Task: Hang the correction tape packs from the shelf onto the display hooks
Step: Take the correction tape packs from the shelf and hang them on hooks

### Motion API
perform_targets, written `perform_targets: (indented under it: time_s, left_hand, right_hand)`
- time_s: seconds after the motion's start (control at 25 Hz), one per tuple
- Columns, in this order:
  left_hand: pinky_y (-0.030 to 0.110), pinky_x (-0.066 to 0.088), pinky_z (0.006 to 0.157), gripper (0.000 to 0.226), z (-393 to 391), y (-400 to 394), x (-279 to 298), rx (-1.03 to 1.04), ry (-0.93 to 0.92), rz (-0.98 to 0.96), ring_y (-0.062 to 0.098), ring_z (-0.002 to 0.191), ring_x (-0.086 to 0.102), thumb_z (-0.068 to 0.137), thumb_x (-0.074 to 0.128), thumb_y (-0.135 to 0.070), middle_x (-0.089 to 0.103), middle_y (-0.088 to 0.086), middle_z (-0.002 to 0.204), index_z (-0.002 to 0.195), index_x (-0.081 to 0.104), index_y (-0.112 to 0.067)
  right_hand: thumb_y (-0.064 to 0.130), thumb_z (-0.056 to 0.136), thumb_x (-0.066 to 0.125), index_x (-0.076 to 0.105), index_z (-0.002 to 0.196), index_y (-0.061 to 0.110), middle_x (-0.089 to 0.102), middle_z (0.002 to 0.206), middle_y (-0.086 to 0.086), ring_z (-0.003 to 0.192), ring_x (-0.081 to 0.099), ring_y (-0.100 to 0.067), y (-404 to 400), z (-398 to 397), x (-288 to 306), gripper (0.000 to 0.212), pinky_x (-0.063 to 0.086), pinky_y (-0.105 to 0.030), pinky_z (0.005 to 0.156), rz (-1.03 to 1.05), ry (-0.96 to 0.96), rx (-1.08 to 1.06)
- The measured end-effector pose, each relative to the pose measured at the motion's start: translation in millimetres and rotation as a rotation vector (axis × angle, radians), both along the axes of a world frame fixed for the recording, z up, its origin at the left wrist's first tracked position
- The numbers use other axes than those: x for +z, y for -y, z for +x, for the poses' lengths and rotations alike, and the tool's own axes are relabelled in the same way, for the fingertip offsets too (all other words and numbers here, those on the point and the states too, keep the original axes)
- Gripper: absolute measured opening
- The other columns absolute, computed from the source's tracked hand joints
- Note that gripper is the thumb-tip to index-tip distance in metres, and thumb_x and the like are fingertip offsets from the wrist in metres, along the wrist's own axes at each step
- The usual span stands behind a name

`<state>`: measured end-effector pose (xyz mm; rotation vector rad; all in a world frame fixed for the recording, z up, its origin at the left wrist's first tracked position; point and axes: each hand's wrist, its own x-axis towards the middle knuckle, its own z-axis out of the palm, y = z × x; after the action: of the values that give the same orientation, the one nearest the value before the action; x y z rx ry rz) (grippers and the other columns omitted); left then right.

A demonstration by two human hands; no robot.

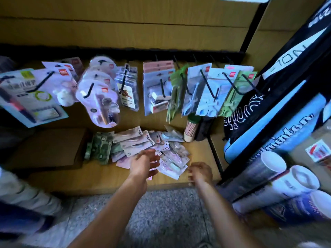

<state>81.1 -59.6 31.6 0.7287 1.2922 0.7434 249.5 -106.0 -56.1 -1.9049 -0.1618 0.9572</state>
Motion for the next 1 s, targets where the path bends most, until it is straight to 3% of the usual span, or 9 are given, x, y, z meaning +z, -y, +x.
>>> perform_targets:
  time_s: [0.08, 0.2, 0.32, 0.44, 0.68, 0.76, 0.92, 1.0]
  left_hand:
    - [0.027, 0.044, 0.057, 0.021, 9, -22, -12, -0.025, -0.032, 0.042, 0.021, 0.071, 0.058, 0.095, 0.049, -0.015, 0.068, 0.009, 0.089, 0.109, 0.064, -0.01]
    - [0.027, 0.044, 0.057, 0.023, 21, -51, -36, -0.052, -0.07, 0.047, 0.021, 0.072, 0.06, 0.094, 0.047, -0.007, 0.07, 0.009, 0.088, 0.107, 0.065, -0.011]
    - [0.027, 0.044, 0.059, 0.024, 24, -64, -59, -0.07, -0.06, 0.018, 0.023, 0.076, 0.061, 0.092, 0.048, -0.005, 0.071, 0.008, 0.086, 0.104, 0.067, -0.012]
    - [0.027, 0.045, 0.061, 0.022, 19, -68, -74, -0.087, -0.082, 0.003, 0.022, 0.075, 0.064, 0.092, 0.05, -0.006, 0.072, 0.008, 0.086, 0.101, 0.068, -0.014]
    - [0.028, 0.047, 0.057, 0.022, 8, -76, -95, -0.062, -0.124, -0.047, 0.02, 0.069, 0.063, 0.094, 0.048, -0.004, 0.072, 0.01, 0.087, 0.101, 0.067, -0.01]
    - [0.028, 0.047, 0.06, 0.021, 8, -73, -99, -0.065, -0.128, -0.066, 0.024, 0.074, 0.062, 0.094, 0.048, -0.004, 0.071, 0.012, 0.09, 0.098, 0.068, -0.011]
    - [0.029, 0.046, 0.063, 0.023, 13, -71, -101, -0.076, -0.126, -0.065, 0.025, 0.075, 0.06, 0.092, 0.049, -0.003, 0.071, 0.01, 0.087, 0.092, 0.068, -0.014]
    - [0.029, 0.047, 0.063, 0.026, 14, -71, -103, -0.085, -0.131, -0.054, 0.023, 0.074, 0.061, 0.092, 0.046, -0.002, 0.072, 0.009, 0.087, 0.093, 0.069, -0.014]
  right_hand:
    - [0.016, 0.081, 0.062, 0.061, 0.071, 0.018, 0.074, 0.09, -0.017, 0.068, 0.066, -0.031, -23, 18, -27, 0.01, 0.058, -0.041, 0.06, -0.167, 0.178, 0.178]
    - [0.022, 0.083, 0.06, 0.062, 0.083, 0.018, 0.071, 0.109, -0.014, 0.096, 0.067, -0.033, -66, 33, -49, 0.004, 0.052, -0.037, 0.08, -0.256, 0.403, 0.424]
    - [0.026, 0.082, 0.064, 0.056, 0.115, 0.012, 0.061, 0.124, -0.014, 0.113, 0.059, -0.035, -101, 35, -77, 0.036, 0.048, -0.036, 0.086, -0.301, 0.514, 0.548]
    - [0.034, 0.081, 0.067, 0.041, 0.138, 0.019, 0.047, 0.14, -0.011, 0.124, 0.05, -0.035, -122, 37, -114, 0.065, 0.047, -0.04, 0.097, -0.396, 0.651, 0.693]
    - [0.056, 0.072, 0.072, 0.014, 0.153, 0.029, 0.032, 0.154, -0.005, 0.131, 0.037, -0.039, -139, 47, -140, 0.103, 0.042, -0.043, 0.098, -0.421, 0.628, 0.822]
    - [0.055, 0.076, 0.067, 0.014, 0.153, 0.026, 0.037, 0.152, -0.009, 0.13, 0.04, -0.04, -137, 47, -140, 0.098, 0.042, -0.042, 0.095, -0.419, 0.705, 0.866]
    - [0.025, 0.086, 0.058, 0.028, 0.145, 0.018, 0.063, 0.126, -0.013, 0.108, 0.064, -0.031, -133, 40, -141, 0.066, 0.05, -0.034, 0.082, -0.382, 1.073, 0.865]
    - [0.019, 0.088, 0.055, 0.035, 0.141, 0.017, 0.067, 0.12, -0.011, 0.105, 0.066, -0.028, -131, 39, -139, 0.056, 0.052, -0.033, 0.081, -0.376, 1.108, 0.847]
